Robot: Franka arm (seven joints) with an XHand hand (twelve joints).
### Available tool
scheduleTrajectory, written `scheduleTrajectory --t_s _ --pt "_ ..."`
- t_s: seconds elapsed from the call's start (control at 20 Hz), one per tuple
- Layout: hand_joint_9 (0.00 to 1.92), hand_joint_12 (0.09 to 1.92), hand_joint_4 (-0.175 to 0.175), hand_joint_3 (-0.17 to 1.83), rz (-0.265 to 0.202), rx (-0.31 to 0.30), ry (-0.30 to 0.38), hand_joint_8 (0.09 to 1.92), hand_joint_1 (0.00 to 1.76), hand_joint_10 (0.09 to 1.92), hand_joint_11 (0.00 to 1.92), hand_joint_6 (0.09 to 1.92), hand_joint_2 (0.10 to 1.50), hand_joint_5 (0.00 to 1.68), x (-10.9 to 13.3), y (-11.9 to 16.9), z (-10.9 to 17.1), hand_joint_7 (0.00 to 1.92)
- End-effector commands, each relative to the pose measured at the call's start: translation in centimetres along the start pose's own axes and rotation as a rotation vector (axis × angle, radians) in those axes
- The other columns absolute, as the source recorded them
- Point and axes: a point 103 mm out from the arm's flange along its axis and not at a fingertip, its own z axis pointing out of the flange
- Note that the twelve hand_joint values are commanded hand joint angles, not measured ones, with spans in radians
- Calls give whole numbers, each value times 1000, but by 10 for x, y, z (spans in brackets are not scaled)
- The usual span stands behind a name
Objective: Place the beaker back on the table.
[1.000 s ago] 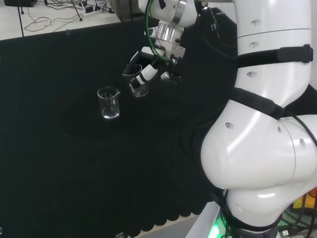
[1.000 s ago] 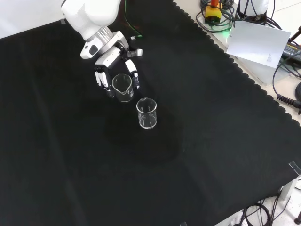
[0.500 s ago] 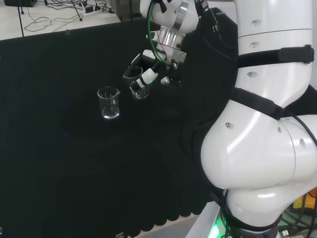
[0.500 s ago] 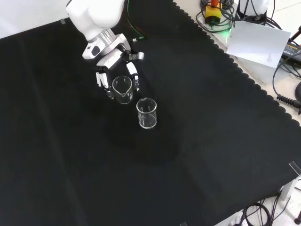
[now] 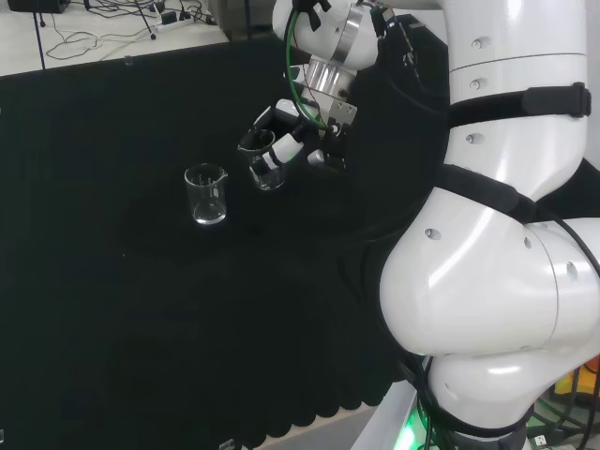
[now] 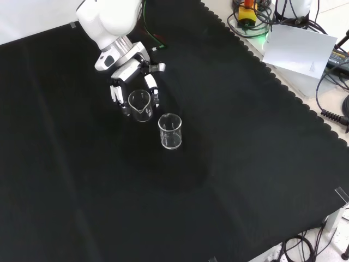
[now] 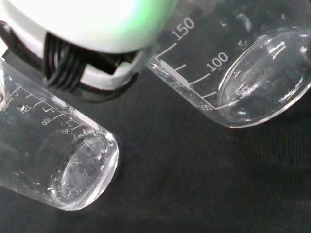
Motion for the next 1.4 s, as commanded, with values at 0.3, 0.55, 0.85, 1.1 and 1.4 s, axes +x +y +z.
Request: scheduleTrajectory --t_s 0.3,0.55,0.85,1.1,1.4 --pt "1391 1000 128 674 2 1 12 407 1146 108 936 630 637 1301 -3 0 1 1382" --pt "1389 1001 127 673 6 3 12 406 1146 107 935 628 637 1301 -4 0 3 1378" --pt "1387 1003 125 670 6 5 10 404 1146 107 934 626 639 1302 -5 0 4 1368" --pt "1385 1004 124 667 10 4 5 403 1146 107 933 624 640 1302 -7 -1 3 1361" --pt "1378 1008 124 645 14 6 -1 407 1145 107 930 615 652 1301 -8 -2 4 1349"
